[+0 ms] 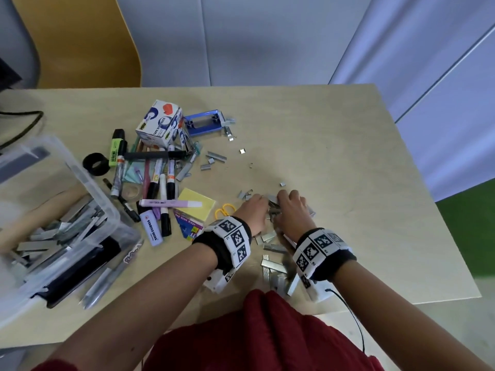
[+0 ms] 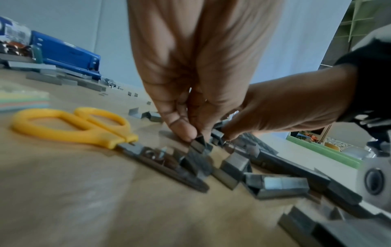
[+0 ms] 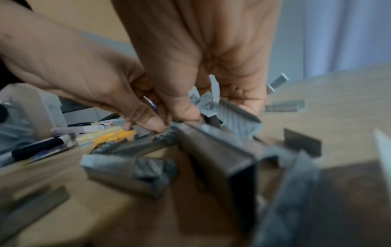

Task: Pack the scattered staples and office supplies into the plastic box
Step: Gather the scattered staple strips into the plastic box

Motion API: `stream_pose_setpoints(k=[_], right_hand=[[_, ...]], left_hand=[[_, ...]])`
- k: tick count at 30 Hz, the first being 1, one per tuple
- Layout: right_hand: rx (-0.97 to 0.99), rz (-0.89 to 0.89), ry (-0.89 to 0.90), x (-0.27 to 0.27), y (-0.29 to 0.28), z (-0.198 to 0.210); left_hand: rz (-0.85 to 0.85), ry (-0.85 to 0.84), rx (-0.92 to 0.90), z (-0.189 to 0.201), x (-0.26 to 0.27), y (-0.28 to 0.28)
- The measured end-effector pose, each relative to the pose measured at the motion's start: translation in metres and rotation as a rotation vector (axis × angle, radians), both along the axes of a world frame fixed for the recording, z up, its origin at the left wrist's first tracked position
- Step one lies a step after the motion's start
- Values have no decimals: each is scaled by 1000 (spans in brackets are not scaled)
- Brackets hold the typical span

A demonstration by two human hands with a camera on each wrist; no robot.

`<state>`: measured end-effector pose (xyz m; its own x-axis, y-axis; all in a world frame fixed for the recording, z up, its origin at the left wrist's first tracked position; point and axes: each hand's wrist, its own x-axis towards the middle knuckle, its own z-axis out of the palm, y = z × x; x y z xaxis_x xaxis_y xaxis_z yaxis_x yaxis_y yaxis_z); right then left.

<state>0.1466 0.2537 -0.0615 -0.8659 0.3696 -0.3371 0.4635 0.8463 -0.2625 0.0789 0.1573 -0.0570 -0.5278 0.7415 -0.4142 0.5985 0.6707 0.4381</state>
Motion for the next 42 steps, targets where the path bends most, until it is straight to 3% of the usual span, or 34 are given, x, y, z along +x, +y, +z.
stream_pose_setpoints(k=[7, 10, 13, 16, 19, 23, 30, 36, 42], right_hand=[[-427, -279, 124, -9, 22, 6], [-593, -410, 180, -9, 29, 10], [-768, -525, 236, -9, 33, 10], [-881, -587, 305, -8, 30, 19], [-694, -432, 397, -11, 20, 37], [-593, -205, 444, -23, -2, 59], [-394, 32, 394, -44, -33, 52], [-293, -69, 425, -56, -1, 51], [-69, 161, -7, -47, 20, 17]], left_hand=[[21, -52, 37, -1, -5, -1], [131, -128, 122, 1, -12, -4], [368, -371, 226, 1, -22, -9], [625, -801, 391, 5, -29, -13], [862, -1190, 530, 8, -34, -15], [1108, -1466, 601, 9, -35, -17], [1228, -1498, 661, 9, -35, -17], [1176, -1443, 627, 1, -43, -27], [1160, -1442, 620, -8, -48, -33]])
